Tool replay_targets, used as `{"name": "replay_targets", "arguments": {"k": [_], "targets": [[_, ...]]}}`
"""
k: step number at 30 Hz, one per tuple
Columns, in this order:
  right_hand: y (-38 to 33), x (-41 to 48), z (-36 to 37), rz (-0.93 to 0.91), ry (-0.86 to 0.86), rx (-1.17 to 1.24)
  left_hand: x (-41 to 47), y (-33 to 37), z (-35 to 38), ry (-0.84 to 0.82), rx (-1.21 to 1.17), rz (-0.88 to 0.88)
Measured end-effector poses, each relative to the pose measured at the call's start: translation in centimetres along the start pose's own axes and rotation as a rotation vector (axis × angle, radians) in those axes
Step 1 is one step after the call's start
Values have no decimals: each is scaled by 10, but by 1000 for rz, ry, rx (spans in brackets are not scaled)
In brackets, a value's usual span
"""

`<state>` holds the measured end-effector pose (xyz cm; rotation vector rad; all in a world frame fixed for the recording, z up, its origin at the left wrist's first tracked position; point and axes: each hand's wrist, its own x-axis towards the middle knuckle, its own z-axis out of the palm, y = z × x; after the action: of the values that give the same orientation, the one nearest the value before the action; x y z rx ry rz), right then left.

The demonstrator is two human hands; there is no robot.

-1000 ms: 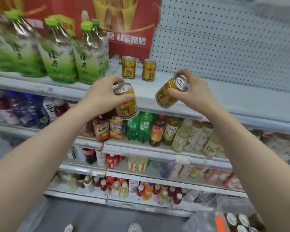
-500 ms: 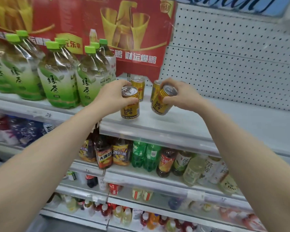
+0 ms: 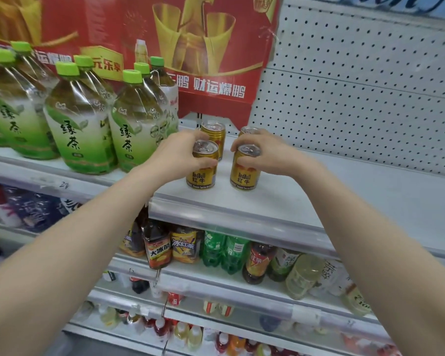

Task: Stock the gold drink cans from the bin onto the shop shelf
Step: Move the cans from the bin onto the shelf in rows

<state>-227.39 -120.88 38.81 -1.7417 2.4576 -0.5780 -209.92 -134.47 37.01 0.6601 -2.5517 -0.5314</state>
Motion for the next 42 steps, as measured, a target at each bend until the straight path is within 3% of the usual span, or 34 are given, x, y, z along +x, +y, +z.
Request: {"name": "replay_targets", "arguments": {"k": [12, 22, 32, 42], "targets": [[-1, -3, 7, -60, 41, -198, 2, -4, -4, -61, 129, 72], [-5, -65, 3, -115, 217, -406, -32, 14, -9, 114, 320, 330], [9, -228, 21, 38, 279, -553, -120, 72, 46, 87, 248, 609], [87, -447, 78, 327, 293, -465, -208, 174, 195, -150, 76, 786]]}}
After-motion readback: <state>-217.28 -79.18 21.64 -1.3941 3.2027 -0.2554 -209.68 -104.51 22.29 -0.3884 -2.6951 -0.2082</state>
